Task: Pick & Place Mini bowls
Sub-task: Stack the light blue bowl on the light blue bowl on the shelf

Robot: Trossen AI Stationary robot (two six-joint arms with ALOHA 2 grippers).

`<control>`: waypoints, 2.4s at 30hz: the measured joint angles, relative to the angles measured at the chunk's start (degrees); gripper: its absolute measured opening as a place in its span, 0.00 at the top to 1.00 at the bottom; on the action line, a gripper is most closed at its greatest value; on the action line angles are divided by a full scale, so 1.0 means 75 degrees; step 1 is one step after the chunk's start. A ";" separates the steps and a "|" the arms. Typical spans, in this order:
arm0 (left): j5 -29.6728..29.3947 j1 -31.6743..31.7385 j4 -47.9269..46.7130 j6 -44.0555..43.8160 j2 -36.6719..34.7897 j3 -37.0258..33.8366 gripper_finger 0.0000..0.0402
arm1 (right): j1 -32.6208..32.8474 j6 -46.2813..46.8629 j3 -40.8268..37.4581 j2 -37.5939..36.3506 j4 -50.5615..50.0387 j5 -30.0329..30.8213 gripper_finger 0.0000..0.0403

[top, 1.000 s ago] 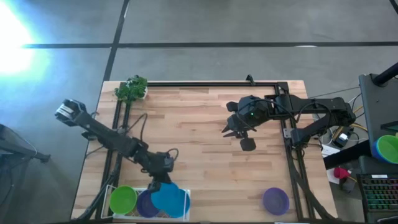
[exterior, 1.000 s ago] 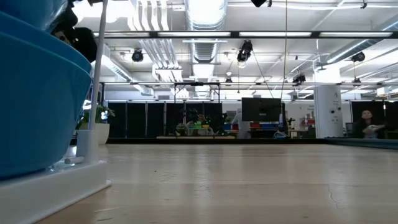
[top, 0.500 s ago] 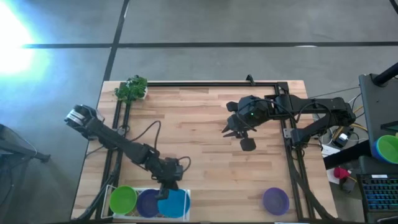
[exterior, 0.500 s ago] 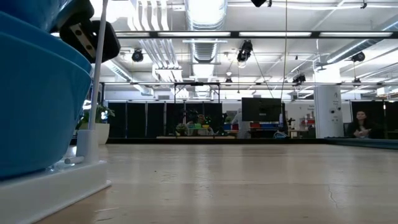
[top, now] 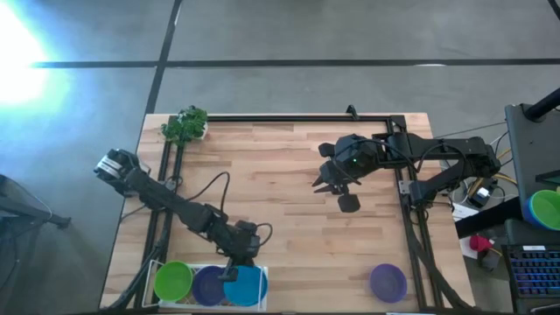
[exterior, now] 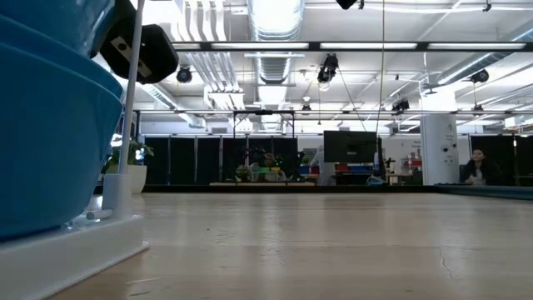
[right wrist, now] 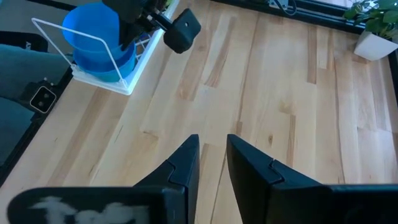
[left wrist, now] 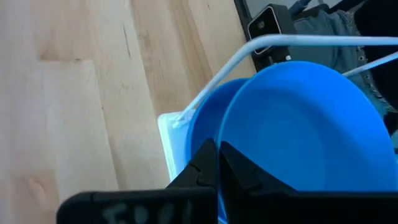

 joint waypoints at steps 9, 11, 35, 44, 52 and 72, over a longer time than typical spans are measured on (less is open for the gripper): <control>-0.0040 -0.0002 0.0137 0.0197 -0.0007 -0.0015 0.96 | -0.0003 0.0018 0.0000 0.0000 0.0001 0.0003 0.83; -0.0040 -0.0002 0.0273 0.0209 -0.0009 -0.0015 0.94 | -0.0003 0.0020 0.0000 0.0000 0.0000 0.0000 0.83; 0.0272 0.0001 -0.0840 0.0453 -0.0345 0.0230 0.76 | -0.0002 0.0018 0.0000 0.0000 -0.0002 0.0001 0.83; 0.0075 -0.0011 -0.0871 0.0990 -0.0943 0.0240 0.76 | -0.0001 -0.0012 0.0000 0.0000 0.0000 0.0002 0.80; 0.0054 -0.0066 -0.0776 0.2104 -0.0697 0.0146 0.86 | -0.0002 -0.0038 0.0000 0.0000 -0.0003 0.0002 0.83; 0.0083 -0.0066 -0.0011 0.2205 -0.0470 -0.0199 1.00 | -0.0003 -0.0064 0.0000 0.0000 -0.0028 0.0003 0.81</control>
